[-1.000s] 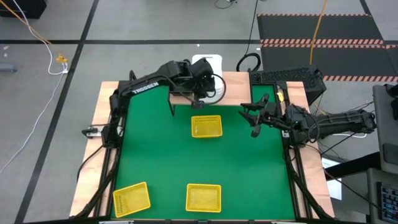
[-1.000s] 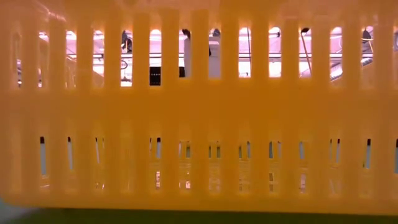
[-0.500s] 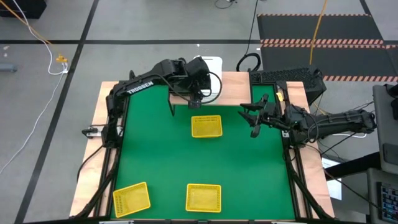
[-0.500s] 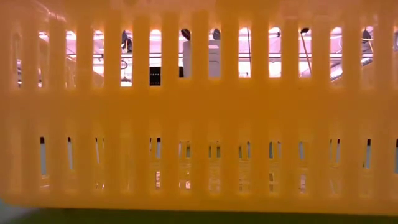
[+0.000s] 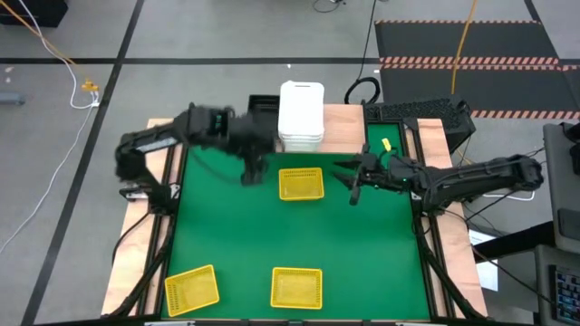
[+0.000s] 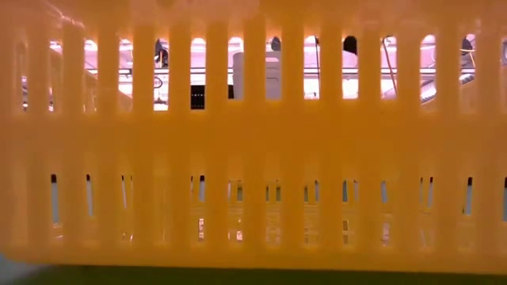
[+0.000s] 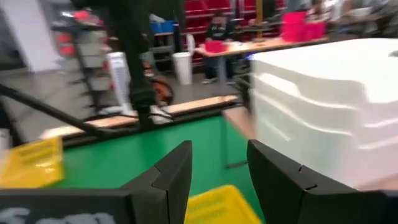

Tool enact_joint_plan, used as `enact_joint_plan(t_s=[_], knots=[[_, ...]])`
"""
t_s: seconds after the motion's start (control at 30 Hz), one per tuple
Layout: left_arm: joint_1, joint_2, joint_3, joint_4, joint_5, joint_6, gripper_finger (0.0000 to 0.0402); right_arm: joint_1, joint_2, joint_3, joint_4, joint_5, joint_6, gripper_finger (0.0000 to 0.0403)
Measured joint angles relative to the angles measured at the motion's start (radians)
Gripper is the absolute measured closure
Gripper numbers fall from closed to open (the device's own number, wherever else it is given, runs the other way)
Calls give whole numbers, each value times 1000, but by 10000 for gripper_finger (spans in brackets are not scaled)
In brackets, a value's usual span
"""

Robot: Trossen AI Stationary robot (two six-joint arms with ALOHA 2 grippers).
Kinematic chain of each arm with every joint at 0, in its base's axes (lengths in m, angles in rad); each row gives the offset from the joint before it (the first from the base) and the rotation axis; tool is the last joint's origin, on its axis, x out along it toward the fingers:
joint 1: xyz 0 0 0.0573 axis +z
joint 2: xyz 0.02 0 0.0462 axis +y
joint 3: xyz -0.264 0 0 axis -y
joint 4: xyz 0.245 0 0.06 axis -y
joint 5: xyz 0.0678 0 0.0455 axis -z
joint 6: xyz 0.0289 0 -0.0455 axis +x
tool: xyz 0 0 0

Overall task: Stack baskets on shelf by color
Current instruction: Stack the bottom left yellow bin on top of the bottom right yellow bin

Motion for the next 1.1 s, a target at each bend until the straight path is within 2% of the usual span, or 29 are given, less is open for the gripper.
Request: enact_joint_plan(t_s=[0.1, 0.2, 0.3, 0.4, 0.57, 0.67, 0.77, 0.87, 1.1], knots=[[-109, -105, -230, 50, -48, -103, 236, 25, -1, 11, -1, -31, 20, 255], [-241, -213, -465, 118, -78, -270, 252, 53, -20, 11, -17, -38, 20, 255], [-389, -298, -655, 157, -78, -505, 265, 72, -50, 11, -31, -38, 15, 255], [-545, -354, -783, 167, -46, -782, 272, 81, -70, 11, -51, -37, 14, 255], [-774, -366, -936, 212, 66, -1113, 275, 81, -83, 11, -29, -34, 12, 255], [-865, -366, -1041, 379, 140, -1221, 275, 79, -83, 11, 12, -33, 12, 255], [-924, -365, -1128, 544, 154, -1309, 275, 79, -83, 11, 38, -33, 6, 255], [-963, -365, -1181, 630, 161, -1408, 275, 79, -83, 11, 45, -33, -9, 255], [-1004, -365, -1217, 556, 200, -1578, 275, 70, -83, 11, 61, -32, -52, 255]])
